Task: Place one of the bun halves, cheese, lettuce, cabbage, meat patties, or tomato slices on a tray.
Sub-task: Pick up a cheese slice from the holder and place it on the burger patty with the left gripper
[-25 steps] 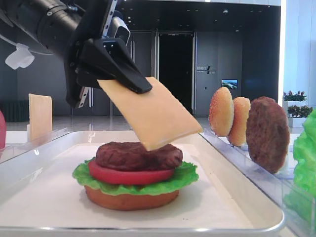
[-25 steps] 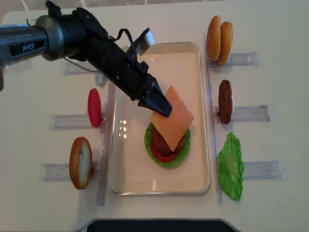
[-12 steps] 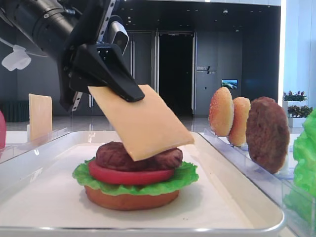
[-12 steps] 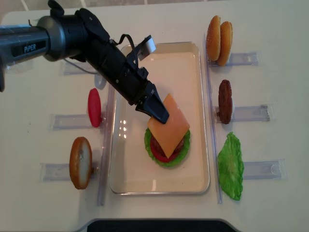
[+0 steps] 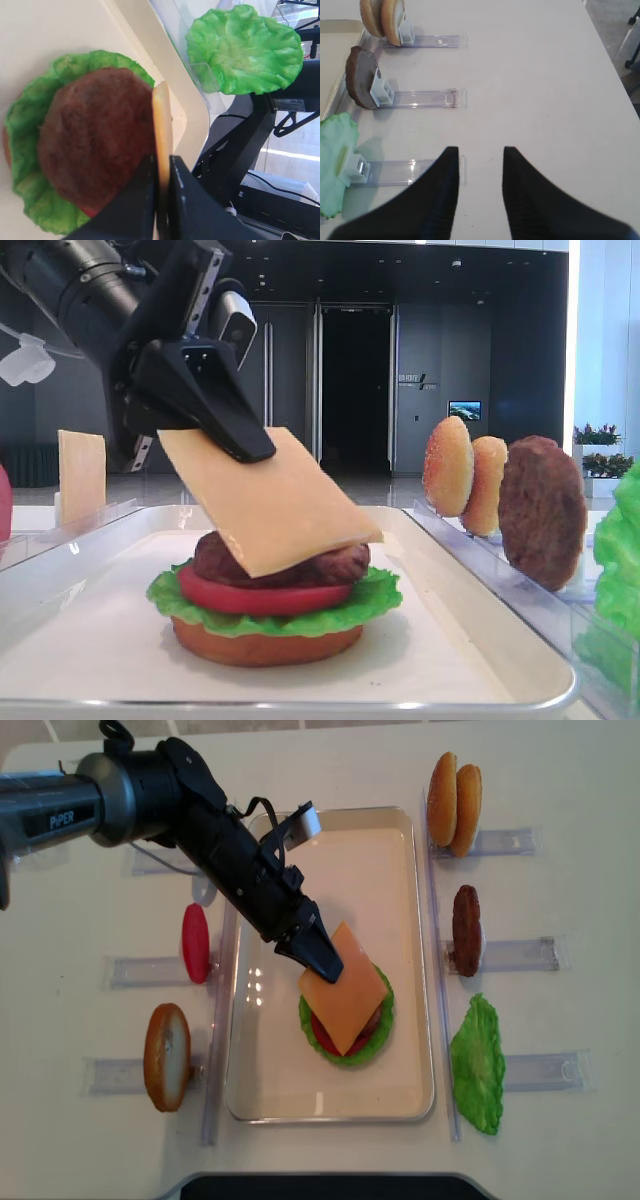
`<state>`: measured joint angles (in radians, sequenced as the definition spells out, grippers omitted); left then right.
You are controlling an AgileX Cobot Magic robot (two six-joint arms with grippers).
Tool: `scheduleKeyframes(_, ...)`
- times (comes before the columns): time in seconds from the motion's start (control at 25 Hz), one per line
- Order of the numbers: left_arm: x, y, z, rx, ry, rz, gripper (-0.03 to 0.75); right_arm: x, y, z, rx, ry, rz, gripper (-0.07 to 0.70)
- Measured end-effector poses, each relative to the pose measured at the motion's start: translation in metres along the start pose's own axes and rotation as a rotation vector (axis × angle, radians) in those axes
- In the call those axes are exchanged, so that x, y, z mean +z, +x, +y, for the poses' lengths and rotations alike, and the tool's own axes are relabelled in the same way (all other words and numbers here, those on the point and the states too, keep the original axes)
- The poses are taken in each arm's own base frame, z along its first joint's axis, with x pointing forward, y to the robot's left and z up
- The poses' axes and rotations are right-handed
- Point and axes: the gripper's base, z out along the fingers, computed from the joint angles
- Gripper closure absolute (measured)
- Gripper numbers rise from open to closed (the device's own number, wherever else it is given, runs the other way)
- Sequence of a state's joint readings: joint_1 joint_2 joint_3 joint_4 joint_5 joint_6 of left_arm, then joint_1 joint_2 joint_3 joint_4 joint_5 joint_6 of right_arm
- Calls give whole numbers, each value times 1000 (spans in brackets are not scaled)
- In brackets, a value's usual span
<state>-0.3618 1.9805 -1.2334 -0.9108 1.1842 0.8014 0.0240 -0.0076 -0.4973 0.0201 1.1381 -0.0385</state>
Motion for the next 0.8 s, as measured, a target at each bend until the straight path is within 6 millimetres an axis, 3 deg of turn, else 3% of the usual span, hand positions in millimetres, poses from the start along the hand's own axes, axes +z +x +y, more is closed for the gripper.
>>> scheduleKeyframes(0.48, 0, 1, 1, -27, -7, 7, 673, 0, 0, 0, 0, 0, 0, 391)
scheduleKeyframes(0.8, 0, 1, 1, -66, -16, 13, 504, 0, 0, 0, 0, 0, 0, 391)
